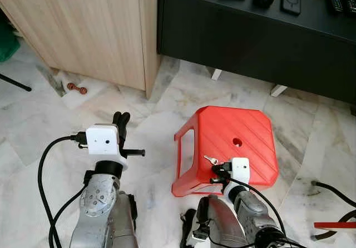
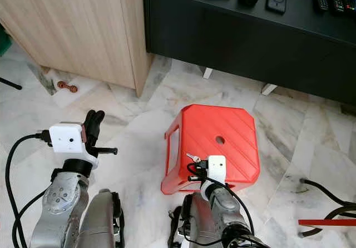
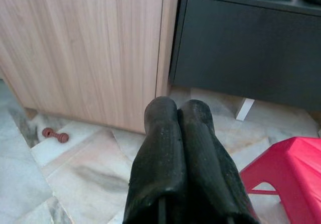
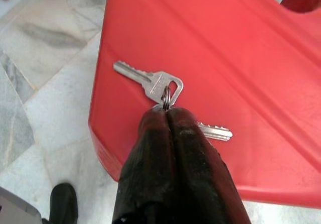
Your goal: Hang keys on a hook
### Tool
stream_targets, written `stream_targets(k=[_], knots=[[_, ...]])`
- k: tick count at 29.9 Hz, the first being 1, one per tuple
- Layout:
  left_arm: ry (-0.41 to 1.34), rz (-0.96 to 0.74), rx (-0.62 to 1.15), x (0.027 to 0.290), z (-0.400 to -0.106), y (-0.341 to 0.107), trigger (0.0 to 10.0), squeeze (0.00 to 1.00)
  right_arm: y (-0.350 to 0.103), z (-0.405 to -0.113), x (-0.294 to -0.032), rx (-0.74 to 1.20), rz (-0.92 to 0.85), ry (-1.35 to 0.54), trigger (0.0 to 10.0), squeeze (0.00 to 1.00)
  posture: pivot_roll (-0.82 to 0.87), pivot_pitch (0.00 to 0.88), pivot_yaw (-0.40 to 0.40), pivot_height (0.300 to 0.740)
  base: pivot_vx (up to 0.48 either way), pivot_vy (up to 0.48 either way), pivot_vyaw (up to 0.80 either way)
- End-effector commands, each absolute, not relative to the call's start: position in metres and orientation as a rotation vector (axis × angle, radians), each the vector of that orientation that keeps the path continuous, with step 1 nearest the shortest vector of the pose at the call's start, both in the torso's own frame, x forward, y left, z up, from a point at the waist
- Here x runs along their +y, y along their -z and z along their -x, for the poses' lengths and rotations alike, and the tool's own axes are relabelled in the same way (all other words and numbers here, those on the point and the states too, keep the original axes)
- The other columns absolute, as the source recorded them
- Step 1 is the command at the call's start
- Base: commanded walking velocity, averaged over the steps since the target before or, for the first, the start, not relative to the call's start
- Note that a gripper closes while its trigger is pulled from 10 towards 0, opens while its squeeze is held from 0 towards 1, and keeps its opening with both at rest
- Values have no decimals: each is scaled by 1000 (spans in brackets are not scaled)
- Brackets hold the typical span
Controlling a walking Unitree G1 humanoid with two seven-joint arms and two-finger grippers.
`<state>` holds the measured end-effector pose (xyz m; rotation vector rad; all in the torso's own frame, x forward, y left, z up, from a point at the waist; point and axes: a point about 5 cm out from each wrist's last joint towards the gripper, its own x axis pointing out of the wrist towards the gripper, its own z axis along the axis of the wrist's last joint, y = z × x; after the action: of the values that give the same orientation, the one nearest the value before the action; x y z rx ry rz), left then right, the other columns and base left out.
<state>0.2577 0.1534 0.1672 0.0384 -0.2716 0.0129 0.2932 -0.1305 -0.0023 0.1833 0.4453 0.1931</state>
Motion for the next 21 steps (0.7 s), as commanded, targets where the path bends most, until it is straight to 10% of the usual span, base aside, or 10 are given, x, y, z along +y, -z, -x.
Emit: stream_targets(k=[1,11,12,13,15,16,18,19,21], knots=[[-12,-33,-251,152,-257,-160,10000,0,12,-283,-136,475,-200,-162,0,0,214,373,-184,647,0,0,0],[-5,-44,-234,155,-264,-153,10000,0,19,-269,-137,443,-209,-157,0,0,207,339,-168,647,0,0,0],[-4,-46,-234,155,-264,-153,10000,0,20,-268,-137,447,-201,-158,1216,0,210,341,-166,647,0,0,0],[-3,-50,-235,156,-265,-154,10000,0,20,-268,-137,451,-199,-153,10000,0,212,342,-165,647,0,0,0],[-1,-52,-237,156,-264,-154,10000,0,20,-269,-137,451,-208,-150,10000,0,215,344,-162,647,0,0,0],[-1,-53,-238,156,-264,-155,10000,0,19,-271,-137,450,-210,-150,10000,573,215,346,-162,647,0,0,0],[-1,-54,-239,156,-264,-155,10000,0,18,-272,-137,448,-210,-150,10000,573,215,347,-163,647,0,0,0],[-1,-54,-240,156,-263,-155,10000,0,15,-275,-137,444,-212,-157,10000,1000,215,351,-163,647,0,0,0],[0,-56,-244,157,-264,-155,10000,0,8,-284,-135,426,-217,-175,10000,1000,218,356,-164,647,0,0,0]])
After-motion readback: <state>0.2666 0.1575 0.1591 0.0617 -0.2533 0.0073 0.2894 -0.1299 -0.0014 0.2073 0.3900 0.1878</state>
